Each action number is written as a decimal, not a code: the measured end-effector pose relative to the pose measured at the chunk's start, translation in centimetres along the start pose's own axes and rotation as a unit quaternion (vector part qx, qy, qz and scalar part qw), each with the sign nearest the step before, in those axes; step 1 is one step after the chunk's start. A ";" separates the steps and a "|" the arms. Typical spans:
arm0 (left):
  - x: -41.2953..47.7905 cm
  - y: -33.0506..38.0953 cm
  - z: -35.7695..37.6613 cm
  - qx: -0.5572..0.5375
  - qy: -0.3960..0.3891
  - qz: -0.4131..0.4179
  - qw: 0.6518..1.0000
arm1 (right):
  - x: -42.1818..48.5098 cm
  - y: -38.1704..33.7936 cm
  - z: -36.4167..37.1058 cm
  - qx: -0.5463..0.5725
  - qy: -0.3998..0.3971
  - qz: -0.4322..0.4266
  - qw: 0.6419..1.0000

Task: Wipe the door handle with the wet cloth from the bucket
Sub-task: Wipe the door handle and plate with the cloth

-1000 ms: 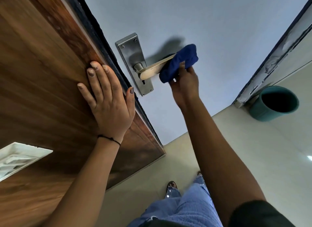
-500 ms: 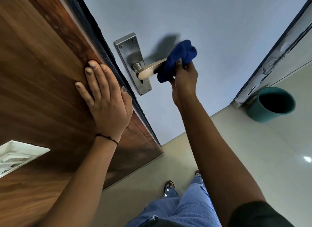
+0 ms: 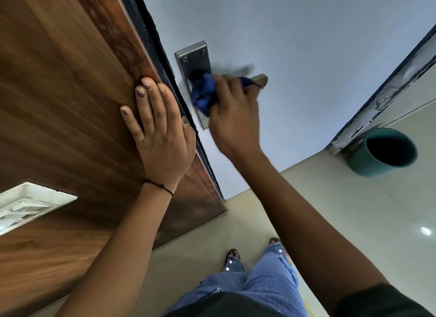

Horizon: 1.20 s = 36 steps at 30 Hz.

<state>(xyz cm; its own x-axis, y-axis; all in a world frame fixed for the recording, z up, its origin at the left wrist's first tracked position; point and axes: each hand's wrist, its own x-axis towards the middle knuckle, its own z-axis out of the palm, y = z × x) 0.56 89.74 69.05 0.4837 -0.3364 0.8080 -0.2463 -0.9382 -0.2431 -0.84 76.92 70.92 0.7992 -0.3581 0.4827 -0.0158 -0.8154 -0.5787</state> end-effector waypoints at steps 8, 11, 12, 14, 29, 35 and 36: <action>0.0 -0.2 0.0 -0.005 0.006 0.004 1.000 | -1.4 -0.3 0.1 0.012 -0.083 -0.087 0.993; -0.1 -0.3 0.0 -0.018 0.006 0.002 1.000 | -0.2 2.5 0.2 0.057 -0.016 -0.025 0.998; -0.1 -0.3 0.0 -0.016 0.005 -0.001 1.000 | 0.6 3.7 0.1 0.081 0.023 0.014 0.996; 0.0 -0.2 0.1 -0.010 0.004 -0.006 1.000 | 1.8 5.9 -0.3 0.123 0.078 0.078 0.986; -1.0 1.1 1.0 -0.047 0.010 -0.002 0.999 | -2.7 -0.2 2.1 0.044 0.005 0.008 0.999; -1.2 -0.6 0.7 -0.044 0.028 0.024 0.998 | -0.1 3.0 1.1 -0.097 0.017 -0.096 0.991; -1.2 -0.9 0.7 -0.035 0.029 0.035 0.998 | 0.3 3.4 1.0 -0.102 0.016 -0.098 0.990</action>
<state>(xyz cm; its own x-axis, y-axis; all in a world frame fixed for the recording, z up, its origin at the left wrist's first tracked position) 0.78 90.93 67.94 0.4142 -0.3939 0.8205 -0.3369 -0.9038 -0.2639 -0.08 74.50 68.43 0.7789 -0.1953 0.5960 0.0147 -0.9444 -0.3286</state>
